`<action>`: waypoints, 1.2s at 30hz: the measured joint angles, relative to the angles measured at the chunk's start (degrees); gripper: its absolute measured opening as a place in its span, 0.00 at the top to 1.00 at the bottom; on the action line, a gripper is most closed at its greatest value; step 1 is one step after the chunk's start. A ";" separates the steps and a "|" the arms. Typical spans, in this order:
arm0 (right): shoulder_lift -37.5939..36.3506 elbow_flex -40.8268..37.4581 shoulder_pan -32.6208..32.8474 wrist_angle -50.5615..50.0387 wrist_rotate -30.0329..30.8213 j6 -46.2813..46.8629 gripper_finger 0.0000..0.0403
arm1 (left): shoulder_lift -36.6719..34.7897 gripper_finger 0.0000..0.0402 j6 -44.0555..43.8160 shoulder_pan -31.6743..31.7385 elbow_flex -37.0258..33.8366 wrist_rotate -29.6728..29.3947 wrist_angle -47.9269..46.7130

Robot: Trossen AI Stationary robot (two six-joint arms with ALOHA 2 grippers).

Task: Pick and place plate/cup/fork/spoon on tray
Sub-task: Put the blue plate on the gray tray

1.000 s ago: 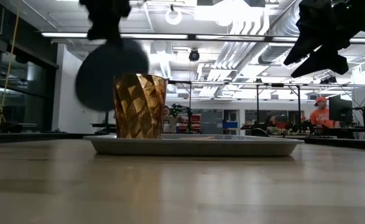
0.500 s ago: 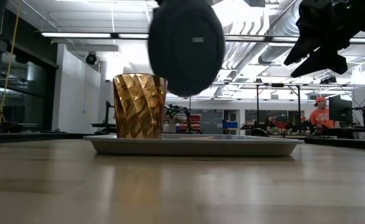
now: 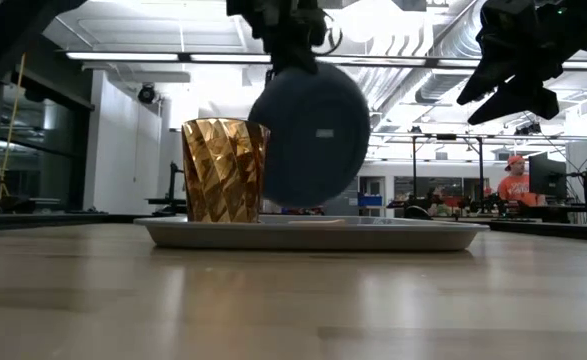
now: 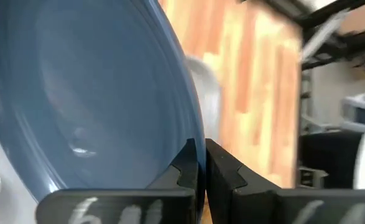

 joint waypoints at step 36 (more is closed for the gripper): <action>0.00 0.00 0.00 1.59 0.55 0.04 0.52 | 3.63 1.00 17.16 1.64 0.00 -2.79 -9.58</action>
